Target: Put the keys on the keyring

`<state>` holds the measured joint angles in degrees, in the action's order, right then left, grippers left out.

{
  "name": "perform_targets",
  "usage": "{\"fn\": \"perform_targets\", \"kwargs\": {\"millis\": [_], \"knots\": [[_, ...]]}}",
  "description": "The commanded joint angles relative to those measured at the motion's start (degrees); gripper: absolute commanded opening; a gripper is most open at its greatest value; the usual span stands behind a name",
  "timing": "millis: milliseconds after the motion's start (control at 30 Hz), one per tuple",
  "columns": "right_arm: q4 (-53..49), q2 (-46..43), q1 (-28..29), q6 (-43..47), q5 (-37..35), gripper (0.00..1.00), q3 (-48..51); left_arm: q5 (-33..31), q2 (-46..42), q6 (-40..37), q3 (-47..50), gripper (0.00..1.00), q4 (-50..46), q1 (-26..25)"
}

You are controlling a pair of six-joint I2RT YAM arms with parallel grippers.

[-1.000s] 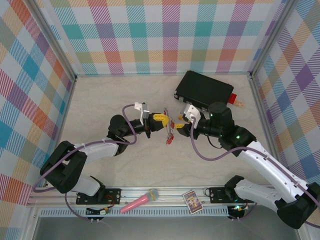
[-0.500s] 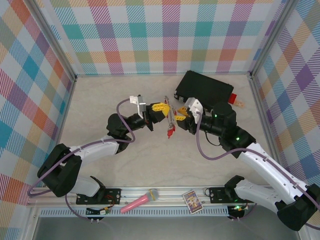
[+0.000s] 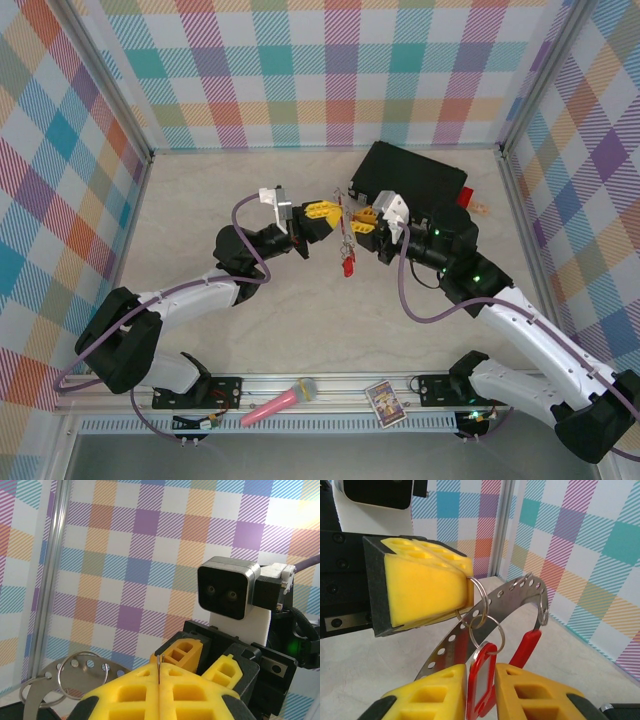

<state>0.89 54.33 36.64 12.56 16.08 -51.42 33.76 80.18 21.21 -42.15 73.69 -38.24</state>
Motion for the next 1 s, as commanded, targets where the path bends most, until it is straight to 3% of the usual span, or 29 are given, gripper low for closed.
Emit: {"fn": "perform_targets", "kwargs": {"millis": [0,200,667,967], "knots": [[3.6,0.4,-0.4,0.7,0.8,0.15,0.7,0.2,0.3,0.8,-1.6,0.00,3.3,-1.0],[3.2,0.8,-0.4,1.4,2.0,0.00,1.4,-0.6,-0.1,1.4,-1.7,0.00,3.4,-1.1],[0.2,3.7,-0.3,1.2,8.9,0.00,-0.4,0.0,1.6,1.2,-2.8,0.00,3.4,-2.7],[-2.2,-0.4,-0.5,-2.4,1.2,0.36,1.1,-2.3,2.0,-1.3,-0.9,0.00,3.4,-2.7]]}}
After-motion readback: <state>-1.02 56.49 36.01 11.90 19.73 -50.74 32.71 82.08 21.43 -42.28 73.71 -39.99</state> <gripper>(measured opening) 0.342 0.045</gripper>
